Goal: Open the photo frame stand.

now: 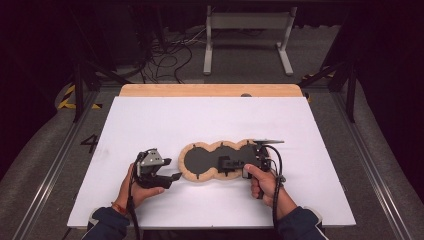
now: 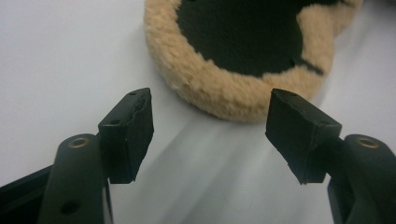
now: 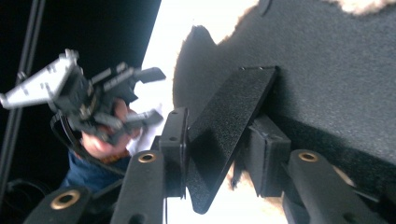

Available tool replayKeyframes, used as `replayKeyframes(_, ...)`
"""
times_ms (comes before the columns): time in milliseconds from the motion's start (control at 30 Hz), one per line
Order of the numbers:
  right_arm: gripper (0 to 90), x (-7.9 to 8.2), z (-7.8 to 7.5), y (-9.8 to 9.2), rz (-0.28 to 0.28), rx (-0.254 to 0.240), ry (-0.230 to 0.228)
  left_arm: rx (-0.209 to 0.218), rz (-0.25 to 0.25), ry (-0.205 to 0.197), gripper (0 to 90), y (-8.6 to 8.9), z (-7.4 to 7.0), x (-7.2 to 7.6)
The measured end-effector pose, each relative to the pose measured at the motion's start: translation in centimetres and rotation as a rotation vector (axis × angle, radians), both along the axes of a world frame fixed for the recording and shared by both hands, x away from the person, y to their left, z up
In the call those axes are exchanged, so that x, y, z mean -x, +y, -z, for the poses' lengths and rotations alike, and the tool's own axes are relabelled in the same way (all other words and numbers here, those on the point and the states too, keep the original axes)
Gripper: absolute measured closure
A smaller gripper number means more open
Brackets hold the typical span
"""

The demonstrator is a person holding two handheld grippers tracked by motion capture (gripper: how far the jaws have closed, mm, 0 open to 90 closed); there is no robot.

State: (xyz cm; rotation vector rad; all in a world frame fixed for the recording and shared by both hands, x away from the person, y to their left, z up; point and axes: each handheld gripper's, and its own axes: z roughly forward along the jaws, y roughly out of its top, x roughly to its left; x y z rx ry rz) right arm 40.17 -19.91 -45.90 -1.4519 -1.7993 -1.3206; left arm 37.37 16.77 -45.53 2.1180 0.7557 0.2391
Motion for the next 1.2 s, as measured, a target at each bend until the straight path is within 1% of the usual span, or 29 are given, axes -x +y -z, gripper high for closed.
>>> replayKeyframes(33,65.3,0.1,-0.1,0.0,-0.011,0.009,-0.005,0.037,-0.004,0.017,31.1,0.1,-0.1,-0.3)
replayKeyframes(67,66.3,0.1,-0.2,0.0,-0.022,0.019,-0.014,0.060,-0.001,0.029,30.3,0.2,-0.1,-0.6)
replayKeyframes(100,67.0,0.1,-0.2,-0.1,-0.031,0.026,-0.023,0.071,-0.002,0.038,29.3,0.2,-0.1,-0.8)
replayKeyframes(167,67.6,0.2,-0.1,-0.1,-0.036,0.026,-0.032,0.092,0.018,0.059,27.9,0.2,-0.1,-1.2)
replayKeyframes(200,67.6,0.3,-0.1,-0.1,-0.038,0.026,-0.038,0.100,0.014,0.067,27.4,0.0,0.0,-1.3)
replayKeyframes(233,67.7,0.3,-0.1,-0.1,-0.044,0.030,-0.049,0.100,0.018,0.072,27.1,-0.1,0.0,-1.4)
replayKeyframes(333,68.1,0.5,-0.3,-0.1,-0.057,0.048,-0.075,0.084,0.036,0.077,26.3,-0.7,0.2,-1.7)
replayKeyframes(433,68.8,0.7,-0.5,0.0,-0.070,0.070,-0.107,0.073,0.041,0.084,24.9,-1.1,0.3,-1.9)
replayKeyframes(500,69.1,0.9,-0.5,0.0,-0.077,0.078,-0.121,0.079,0.041,0.097,24.2,-1.3,0.3,-2.0)
replayKeyframes(533,69.1,0.9,-0.5,0.0,-0.078,0.080,-0.125,0.089,0.040,0.101,24.0,-1.4,0.4,-2.1)
replayKeyframes(567,69.1,1.0,-0.5,0.0,-0.077,0.083,-0.132,0.090,0.033,0.109,23.8,-1.4,0.3,-2.2)
replayKeyframes(600,69.1,1.0,-0.5,0.0,-0.084,0.088,-0.141,0.089,0.043,0.102,23.6,-1.4,0.3,-2.4)
replayKeyframes(633,69.1,1.1,-0.6,0.1,-0.087,0.093,-0.146,0.103,0.033,0.116,23.6,-1.5,0.3,-2.4)
replayKeyframes(667,69.1,1.1,-0.6,0.1,-0.089,0.099,-0.153,0.095,0.039,0.108,23.5,-1.6,0.3,-2.5)
replayKeyframes(700,69.1,1.2,-0.7,0.1,-0.091,0.107,-0.161,0.100,0.035,0.116,23.4,-1.7,0.3,-2.5)
replayKeyframes(800,69.1,1.4,-0.8,0.2,-0.102,0.123,-0.186,0.104,0.049,0.121,22.8,-1.8,0.4,-2.8)
replayKeyframes(833,69.2,1.4,-0.8,0.2,-0.102,0.126,-0.190,0.106,0.062,0.120,22.8,-1.9,0.3,-2.9)
replayKeyframes(867,69.1,1.5,-0.9,0.2,-0.105,0.131,-0.195,0.111,0.062,0.129,23.5,-2.1,0.3,-2.9)
replayKeyframes(900,69.1,1.5,-0.9,0.2,-0.107,0.133,-0.200,0.106,0.073,0.122,24.7,-2.1,0.3,-2.9)
replayKeyframes(933,69.1,1.5,-0.9,0.2,-0.109,0.136,-0.206,0.109,0.076,0.130,25.7,-2.3,0.3,-2.9)
replayKeyframes(1000,69.1,1.6,-0.9,0.3,-0.110,0.142,-0.219,0.101,0.102,0.114,28.4,-2.6,0.2,-2.9)
replayKeyframes(1100,69.0,1.7,-1.0,0.3,-0.112,0.149,-0.233,0.102,0.090,0.118,29.5,-3.0,0.0,-2.8)
replayKeyframes(1167,69.0,1.7,-0.9,0.3,-0.111,0.150,-0.239,0.113,0.094,0.121,31.2,-2.8,0.0,-2.9)
replayKeyframes(1200,69.0,1.8,-0.9,0.3,-0.112,0.150,-0.242,0.126,0.092,0.126,32.7,-2.7,-0.1,-2.9)
